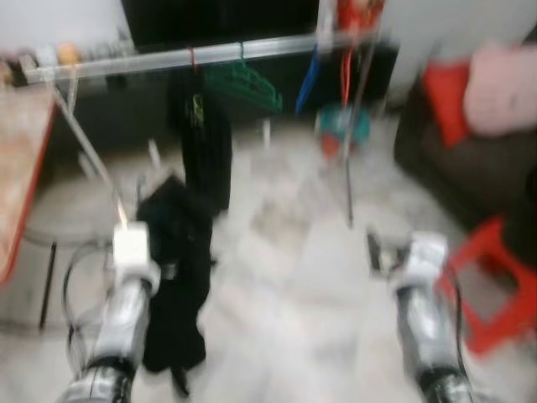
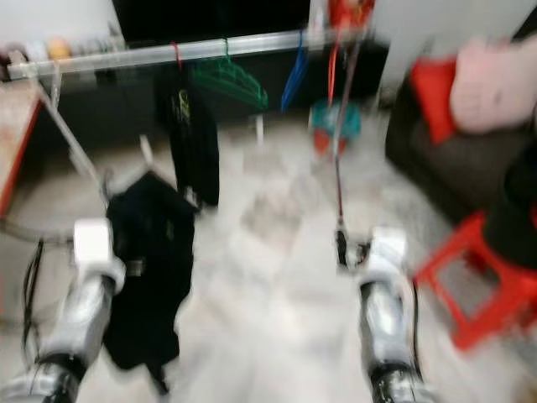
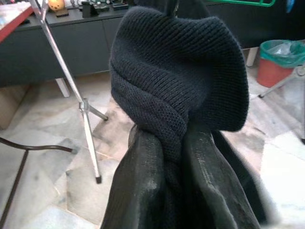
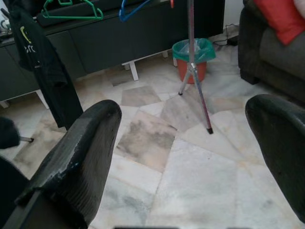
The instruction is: Hang hanger
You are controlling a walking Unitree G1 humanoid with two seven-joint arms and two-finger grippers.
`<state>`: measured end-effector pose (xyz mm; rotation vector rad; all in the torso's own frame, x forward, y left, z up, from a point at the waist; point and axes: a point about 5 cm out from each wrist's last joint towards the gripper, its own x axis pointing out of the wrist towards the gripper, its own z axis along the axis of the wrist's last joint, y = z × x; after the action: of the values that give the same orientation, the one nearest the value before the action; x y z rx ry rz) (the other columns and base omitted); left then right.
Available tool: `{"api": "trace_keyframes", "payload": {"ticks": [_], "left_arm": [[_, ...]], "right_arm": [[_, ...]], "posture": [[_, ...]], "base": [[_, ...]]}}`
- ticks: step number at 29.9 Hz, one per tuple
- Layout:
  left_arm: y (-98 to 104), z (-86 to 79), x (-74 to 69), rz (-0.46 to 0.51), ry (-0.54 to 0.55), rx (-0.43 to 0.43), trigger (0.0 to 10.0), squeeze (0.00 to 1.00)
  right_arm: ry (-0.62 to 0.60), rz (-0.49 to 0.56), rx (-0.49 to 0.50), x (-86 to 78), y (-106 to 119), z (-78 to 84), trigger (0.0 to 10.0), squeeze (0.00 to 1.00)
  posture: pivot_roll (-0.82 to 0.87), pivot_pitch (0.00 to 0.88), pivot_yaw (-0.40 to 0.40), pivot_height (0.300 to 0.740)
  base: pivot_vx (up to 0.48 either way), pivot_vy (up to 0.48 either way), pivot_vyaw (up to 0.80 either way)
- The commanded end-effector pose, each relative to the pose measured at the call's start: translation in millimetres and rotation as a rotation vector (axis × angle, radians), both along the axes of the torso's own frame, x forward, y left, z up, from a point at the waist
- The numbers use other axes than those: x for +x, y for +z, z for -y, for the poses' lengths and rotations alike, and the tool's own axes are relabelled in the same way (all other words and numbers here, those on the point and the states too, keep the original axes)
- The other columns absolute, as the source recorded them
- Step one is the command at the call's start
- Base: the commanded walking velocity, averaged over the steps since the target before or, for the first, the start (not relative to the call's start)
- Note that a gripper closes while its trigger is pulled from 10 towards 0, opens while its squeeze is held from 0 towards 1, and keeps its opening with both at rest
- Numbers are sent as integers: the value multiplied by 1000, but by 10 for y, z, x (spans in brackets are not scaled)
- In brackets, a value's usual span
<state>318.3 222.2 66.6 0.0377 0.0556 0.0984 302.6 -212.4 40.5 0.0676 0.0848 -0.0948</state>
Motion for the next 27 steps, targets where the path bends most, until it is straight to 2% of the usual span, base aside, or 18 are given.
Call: {"api": "trace_keyframes", "payload": {"ticks": [1,6,10,13,17,20,27], "left_arm": [[53,89,50,32,-25,-5,10000,0],[-17,152,-12,24,-46,-9,10000,0],[-37,78,-59,27,-12,-22,10000,0],[-54,46,-85,28,11,-39,10000,0],[-53,32,-87,35,40,-78,10000,0],[-66,4,-111,46,79,-132,10000,0],[-189,-85,-291,33,143,-127,10000,0]], "right_arm": [[-19,5,-17,-47,-6,93,10000,0],[-17,-10,-5,-127,-85,69,10000,0],[-5,-28,-4,-155,-124,56,10000,0],[29,-7,-25,-124,-78,27,10000,0],[42,7,-40,-99,-37,26,10000,0],[27,10,-15,-73,-7,69,10000,0],[71,-6,-69,-42,39,138,10000,0]], "posture": [[-137,0,70,740],[-136,0,69,740],[-128,0,51,740],[-132,0,37,740],[-141,0,28,740],[-142,0,3,740],[-119,0,-72,740]], "base": [[375,0,0],[373,0,755],[380,0,142],[386,0,0],[400,0,773],[400,0,0],[404,0,0]]}}
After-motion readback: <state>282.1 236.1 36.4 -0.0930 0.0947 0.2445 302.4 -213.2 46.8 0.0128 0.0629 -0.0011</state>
